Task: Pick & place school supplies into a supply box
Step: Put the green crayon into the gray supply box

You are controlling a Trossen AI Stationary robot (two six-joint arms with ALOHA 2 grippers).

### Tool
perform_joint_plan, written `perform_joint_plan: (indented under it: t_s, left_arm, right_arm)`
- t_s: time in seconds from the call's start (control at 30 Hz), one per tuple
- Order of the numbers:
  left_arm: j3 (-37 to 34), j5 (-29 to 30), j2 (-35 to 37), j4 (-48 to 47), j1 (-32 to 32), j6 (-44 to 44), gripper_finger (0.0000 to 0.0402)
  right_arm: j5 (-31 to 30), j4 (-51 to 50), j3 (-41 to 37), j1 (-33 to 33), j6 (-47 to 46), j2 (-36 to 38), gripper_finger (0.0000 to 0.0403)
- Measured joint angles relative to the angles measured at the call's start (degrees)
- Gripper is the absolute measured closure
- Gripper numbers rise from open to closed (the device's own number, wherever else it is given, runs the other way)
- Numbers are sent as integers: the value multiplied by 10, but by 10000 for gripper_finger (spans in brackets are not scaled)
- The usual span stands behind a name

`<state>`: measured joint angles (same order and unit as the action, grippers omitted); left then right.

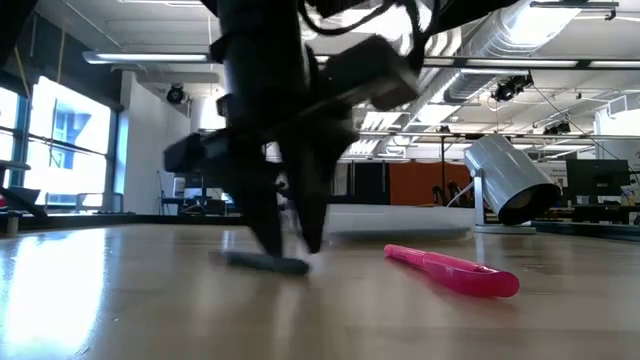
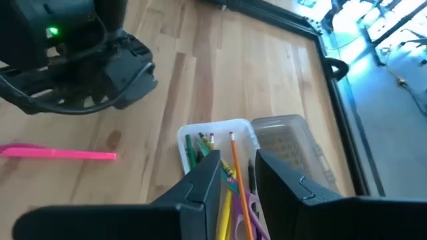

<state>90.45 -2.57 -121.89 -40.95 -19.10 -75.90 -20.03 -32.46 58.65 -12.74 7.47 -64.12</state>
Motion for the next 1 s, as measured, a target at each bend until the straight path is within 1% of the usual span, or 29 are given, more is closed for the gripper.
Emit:
perform_joint_plan:
  t_s: [0.13,0.3,0.4,0.47,0.53,0.6,0.67,0.7,0.8,0.83,0.87,0.9,1.0]
  left_arm:
    - [2,2,-10,9,0,1,229]
    - [3,1,-10,-3,0,16,229]
    - [2,8,-6,-10,0,81,229]
    - [2,13,-5,-18,7,101,229]
    - [10,-25,-5,-37,16,97,229]
    - [27,-91,-5,-77,27,124,229]
    - [46,-148,-5,-118,33,178,229]
    - [55,-166,-5,-146,33,212,229]
    - [92,-192,-5,-231,36,331,229]
    - [107,-187,-4,-259,36,362,229]
    - [120,-166,-4,-278,32,386,229]
    - [132,-137,-4,-289,27,408,229]
    - [155,-18,-4,-289,-1,462,229]
  right_arm:
    - [27,-3,0,0,0,0,324]
    - [36,-4,0,0,3,0,324]
    - [38,-3,0,0,3,0,324]
    - [39,-2,0,0,3,0,324]
    - [40,0,0,0,3,0,324]
    - [40,2,0,0,3,0,324]
    - [40,2,0,0,3,0,324]
    - [40,2,0,0,3,0,324]
    - [40,2,0,0,4,0,324]
    - [40,2,0,0,4,0,324]
    - [40,2,0,0,4,0,324]
    - [40,2,0,0,5,0,324]
    - [40,2,0,0,5,0,324]
